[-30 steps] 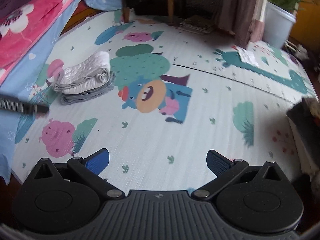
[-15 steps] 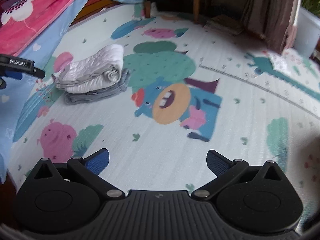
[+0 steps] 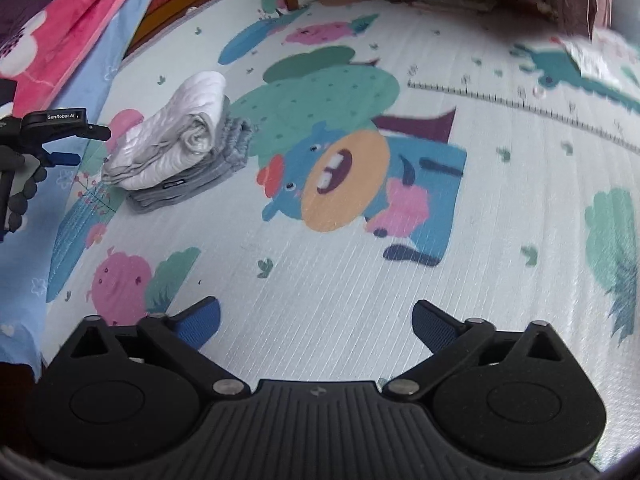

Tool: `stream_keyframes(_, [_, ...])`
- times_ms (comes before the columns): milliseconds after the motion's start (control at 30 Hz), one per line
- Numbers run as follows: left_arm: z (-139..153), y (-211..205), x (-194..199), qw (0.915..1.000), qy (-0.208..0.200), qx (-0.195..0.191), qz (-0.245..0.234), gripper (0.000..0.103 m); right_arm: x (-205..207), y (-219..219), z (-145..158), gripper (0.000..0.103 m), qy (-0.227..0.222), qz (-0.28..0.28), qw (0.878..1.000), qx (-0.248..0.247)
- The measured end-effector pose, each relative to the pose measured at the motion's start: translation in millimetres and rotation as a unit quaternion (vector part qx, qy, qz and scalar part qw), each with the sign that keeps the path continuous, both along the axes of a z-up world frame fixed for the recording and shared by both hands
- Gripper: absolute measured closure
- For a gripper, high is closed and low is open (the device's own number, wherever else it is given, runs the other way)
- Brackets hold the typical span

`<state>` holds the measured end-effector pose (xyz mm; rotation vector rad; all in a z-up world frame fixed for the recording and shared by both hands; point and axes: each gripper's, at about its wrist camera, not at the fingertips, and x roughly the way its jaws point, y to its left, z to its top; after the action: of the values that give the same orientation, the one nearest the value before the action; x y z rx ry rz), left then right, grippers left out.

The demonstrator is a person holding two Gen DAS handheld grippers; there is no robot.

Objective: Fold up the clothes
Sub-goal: 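Move the left tool to the white quilted garment and close on it, then lift the white garment with the left tool, shake it out, lay it down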

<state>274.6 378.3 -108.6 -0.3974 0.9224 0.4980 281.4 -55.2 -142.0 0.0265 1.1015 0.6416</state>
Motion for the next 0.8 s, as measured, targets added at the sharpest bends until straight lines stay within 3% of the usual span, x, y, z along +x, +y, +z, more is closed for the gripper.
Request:
stream_keyframes(33, [-4, 3, 1, 1.0000, -0.001, -0.006, 0.006, 0.020, 2, 0, -2, 0.020, 0.002, 0.002, 1.000, 0.001])
stream_keyframes(200, [-27, 10, 10, 0.9997, 0.016, -0.015, 0.013, 0.033, 7, -2, -13, 0.020, 0.013, 0.007, 1.000, 0.007])
stream_keyframes(300, [-40, 8, 16, 0.9988, 0.049, -0.005, 0.007, 0.062, 7, -4, -20, 0.020, 0.021, 0.007, 1.000, 0.003])
stream_keyframes(367, [-42, 3, 19, 0.9976, 0.068, 0.009, -0.006, 0.095, 6, -6, -22, 0.020, 0.024, 0.005, 1.000, -0.003])
stream_keyframes(467, [-24, -11, 25, 0.9960, 0.066, 0.040, -0.045, 0.101, 4, -10, -19, 0.020, 0.026, -0.003, 1.000, -0.007])
stream_keyframes(567, [11, -25, 25, 0.9956, 0.037, 0.046, -0.073, 0.102, 1, -16, -2, 0.020, 0.015, -0.005, 1.000, -0.013])
stream_keyframes(700, [72, -58, 14, 0.9905, -0.011, 0.053, -0.126, 0.102, -9, -26, 35, 0.018, -0.007, -0.006, 1.000, -0.023])
stream_keyframes(800, [126, -80, -2, 0.9860, -0.069, 0.045, -0.145, 0.102, -21, -36, 69, 0.016, -0.030, -0.008, 0.999, -0.034])
